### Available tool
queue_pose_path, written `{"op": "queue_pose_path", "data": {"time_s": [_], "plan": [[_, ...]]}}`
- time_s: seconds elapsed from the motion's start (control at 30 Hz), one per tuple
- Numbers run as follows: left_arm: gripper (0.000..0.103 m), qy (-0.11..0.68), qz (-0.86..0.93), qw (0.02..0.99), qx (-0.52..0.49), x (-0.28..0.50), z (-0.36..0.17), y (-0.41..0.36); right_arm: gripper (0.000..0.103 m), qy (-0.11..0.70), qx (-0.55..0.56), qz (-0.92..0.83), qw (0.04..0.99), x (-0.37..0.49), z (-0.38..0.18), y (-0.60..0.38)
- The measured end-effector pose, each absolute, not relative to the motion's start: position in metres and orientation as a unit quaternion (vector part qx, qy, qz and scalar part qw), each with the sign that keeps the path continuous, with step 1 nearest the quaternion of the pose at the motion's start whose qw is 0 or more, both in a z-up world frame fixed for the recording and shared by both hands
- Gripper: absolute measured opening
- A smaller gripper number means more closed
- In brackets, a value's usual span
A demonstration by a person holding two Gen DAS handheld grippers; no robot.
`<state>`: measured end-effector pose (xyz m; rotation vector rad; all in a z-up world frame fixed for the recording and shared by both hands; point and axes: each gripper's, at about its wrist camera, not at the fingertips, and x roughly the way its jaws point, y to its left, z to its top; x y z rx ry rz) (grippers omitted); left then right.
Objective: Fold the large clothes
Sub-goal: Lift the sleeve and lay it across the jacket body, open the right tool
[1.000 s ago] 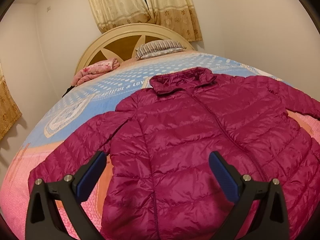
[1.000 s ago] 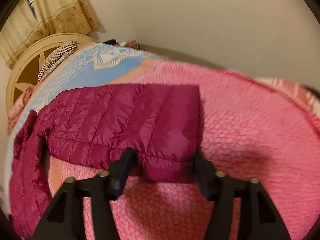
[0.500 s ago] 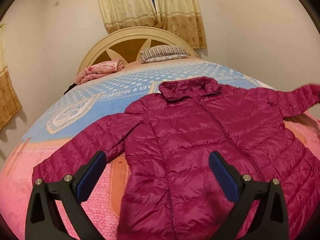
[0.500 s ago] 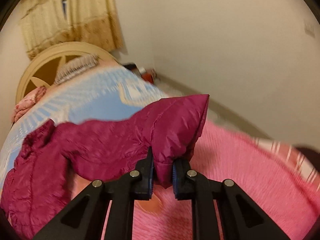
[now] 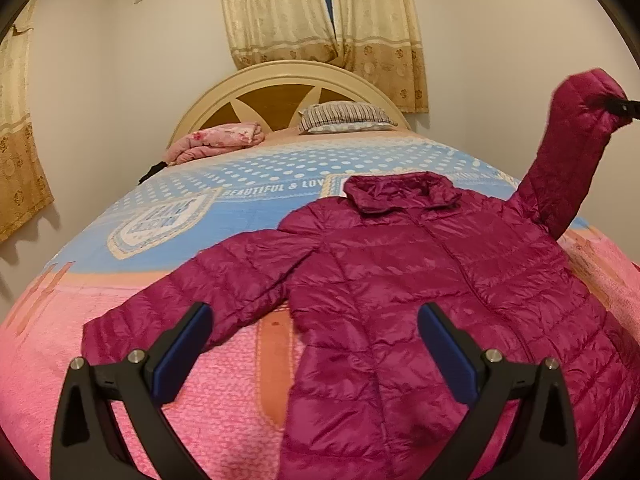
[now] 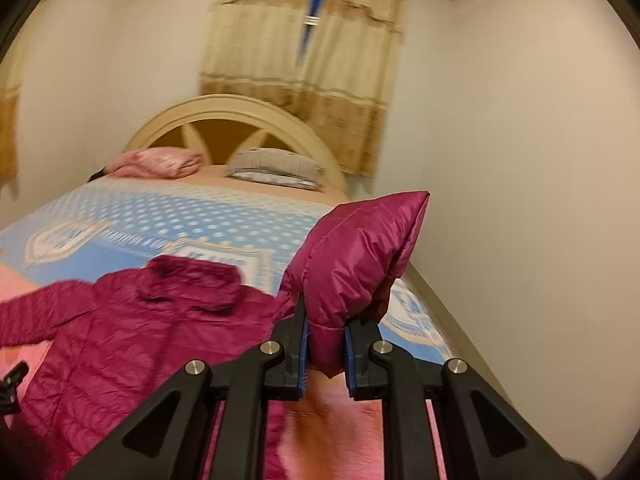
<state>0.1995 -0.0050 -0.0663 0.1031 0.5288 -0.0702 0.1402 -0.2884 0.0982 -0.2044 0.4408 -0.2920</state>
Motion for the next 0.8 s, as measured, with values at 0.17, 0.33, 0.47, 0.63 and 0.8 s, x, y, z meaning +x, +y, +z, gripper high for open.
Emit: {"op": "queue_pose_path", "data": {"time_s": [0.17,0.33,0.47,0.63,0.8], "plan": [[0.103,0.259,-0.023,0.964,0.052,0.2,-0.064,0.008,0.013,0.238,-0.125,-0.09,0.959,0.162,0.075,-0.236],[0.103,0.256,-0.011,0.965,0.053,0.202,-0.061,0.018,0.013,0.272,-0.145,-0.043,0.95,0.175,0.033,-0.198],[0.103,0.257,-0.004,0.965,0.053,0.207,-0.059,0.024,0.014,0.306,-0.137,-0.019,0.942,0.192,-0.009,-0.18],[0.103,0.258,0.001,0.964,0.058,0.209,-0.057,0.029,0.016,0.348,-0.12,0.005,0.93,0.208,-0.051,-0.161],[0.103,0.261,0.008,0.964,0.058,0.215,-0.055,0.03,0.042,0.361,-0.091,0.039,0.927,0.214,-0.073,-0.152]]}}
